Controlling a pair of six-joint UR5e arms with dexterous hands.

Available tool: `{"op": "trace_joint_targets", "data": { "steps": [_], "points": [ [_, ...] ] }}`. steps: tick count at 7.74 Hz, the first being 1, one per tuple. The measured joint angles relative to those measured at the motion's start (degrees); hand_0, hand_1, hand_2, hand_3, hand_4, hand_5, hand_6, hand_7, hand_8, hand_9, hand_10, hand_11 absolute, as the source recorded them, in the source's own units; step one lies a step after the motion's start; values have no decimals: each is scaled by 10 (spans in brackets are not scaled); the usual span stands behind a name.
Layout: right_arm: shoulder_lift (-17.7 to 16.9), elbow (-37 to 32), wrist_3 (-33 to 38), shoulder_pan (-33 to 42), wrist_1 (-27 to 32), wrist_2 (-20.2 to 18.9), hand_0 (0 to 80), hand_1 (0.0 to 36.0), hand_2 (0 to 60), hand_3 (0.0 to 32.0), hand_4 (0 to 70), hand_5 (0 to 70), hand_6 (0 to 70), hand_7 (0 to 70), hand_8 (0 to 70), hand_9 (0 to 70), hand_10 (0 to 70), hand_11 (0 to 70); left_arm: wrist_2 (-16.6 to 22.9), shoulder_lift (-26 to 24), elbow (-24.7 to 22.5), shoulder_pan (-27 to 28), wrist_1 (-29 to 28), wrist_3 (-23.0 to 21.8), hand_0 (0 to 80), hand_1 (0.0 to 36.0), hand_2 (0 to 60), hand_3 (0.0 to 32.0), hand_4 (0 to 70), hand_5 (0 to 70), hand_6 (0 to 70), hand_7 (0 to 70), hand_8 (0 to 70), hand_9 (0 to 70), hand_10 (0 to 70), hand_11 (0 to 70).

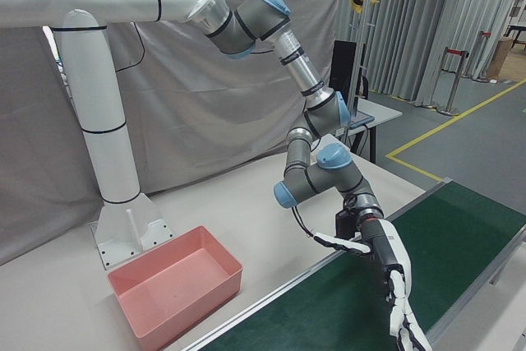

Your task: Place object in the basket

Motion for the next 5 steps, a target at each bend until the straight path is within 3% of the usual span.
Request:
{"op": "trace_joint_targets", "data": {
  "steps": [5],
  "points": [
    [0, 0, 0, 0, 0, 0, 0, 0, 0, 0, 0, 0, 0, 0, 0, 0, 0, 0, -1, 0, -9, 0, 5, 0, 514, 28, 0, 20, 137, 140, 6, 0, 66, 72, 50, 81]
  ]
}}
